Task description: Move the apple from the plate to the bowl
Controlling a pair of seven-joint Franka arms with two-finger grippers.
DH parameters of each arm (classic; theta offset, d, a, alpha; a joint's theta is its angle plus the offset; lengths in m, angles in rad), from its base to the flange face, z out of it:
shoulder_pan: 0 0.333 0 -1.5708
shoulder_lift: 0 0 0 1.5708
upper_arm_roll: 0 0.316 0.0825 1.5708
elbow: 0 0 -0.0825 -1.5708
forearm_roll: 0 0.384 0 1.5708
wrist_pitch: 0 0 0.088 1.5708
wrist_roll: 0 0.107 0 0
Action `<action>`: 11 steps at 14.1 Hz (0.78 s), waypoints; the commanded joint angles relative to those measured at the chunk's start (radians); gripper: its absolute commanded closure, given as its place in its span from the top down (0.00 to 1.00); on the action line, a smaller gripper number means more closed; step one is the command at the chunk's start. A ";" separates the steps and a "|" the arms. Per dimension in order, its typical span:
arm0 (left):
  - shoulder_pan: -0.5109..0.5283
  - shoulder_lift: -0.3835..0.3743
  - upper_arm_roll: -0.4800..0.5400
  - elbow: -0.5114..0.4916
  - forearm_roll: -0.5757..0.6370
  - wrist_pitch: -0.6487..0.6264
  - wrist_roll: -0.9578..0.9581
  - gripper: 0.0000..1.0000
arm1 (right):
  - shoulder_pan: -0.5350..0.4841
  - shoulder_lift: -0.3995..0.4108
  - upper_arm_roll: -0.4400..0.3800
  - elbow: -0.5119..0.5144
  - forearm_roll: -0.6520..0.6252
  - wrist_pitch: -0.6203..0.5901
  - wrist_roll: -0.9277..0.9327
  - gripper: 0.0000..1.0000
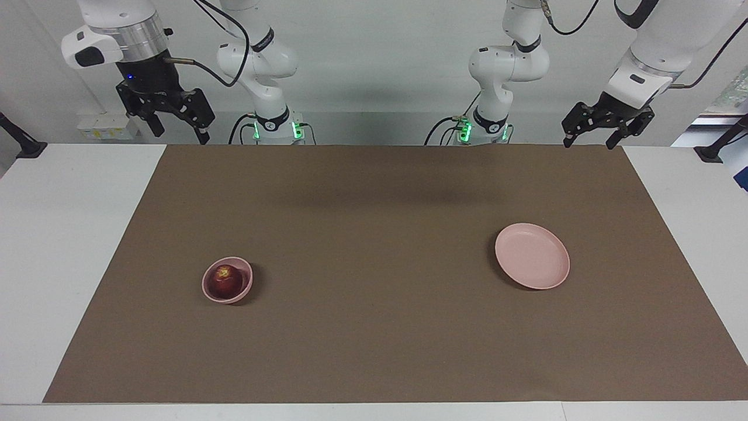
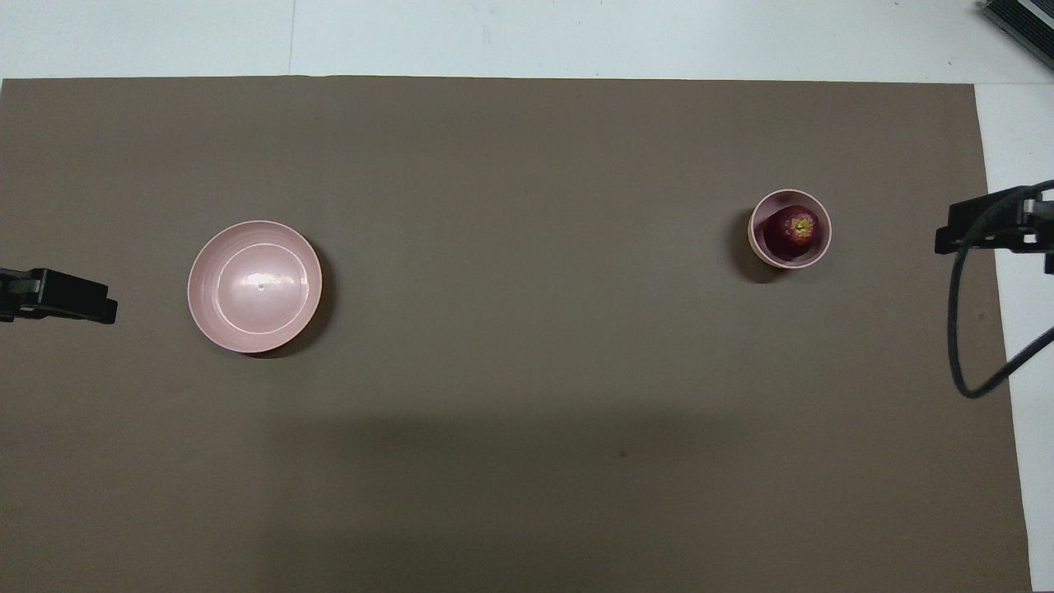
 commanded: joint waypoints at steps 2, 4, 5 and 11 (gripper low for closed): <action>-0.001 0.006 0.004 0.019 -0.004 -0.020 0.004 1.00 | -0.008 -0.055 0.003 -0.072 0.031 -0.002 -0.060 1.00; -0.001 0.006 0.004 0.019 -0.004 -0.022 0.004 1.00 | -0.010 -0.055 0.003 -0.072 0.031 -0.002 -0.070 1.00; -0.001 0.006 0.004 0.019 -0.004 -0.022 0.004 1.00 | -0.010 -0.055 0.003 -0.072 0.031 -0.004 -0.070 1.00; 0.001 0.006 0.004 0.019 -0.004 -0.022 0.004 1.00 | 0.001 -0.057 0.004 -0.074 0.031 -0.010 -0.077 1.00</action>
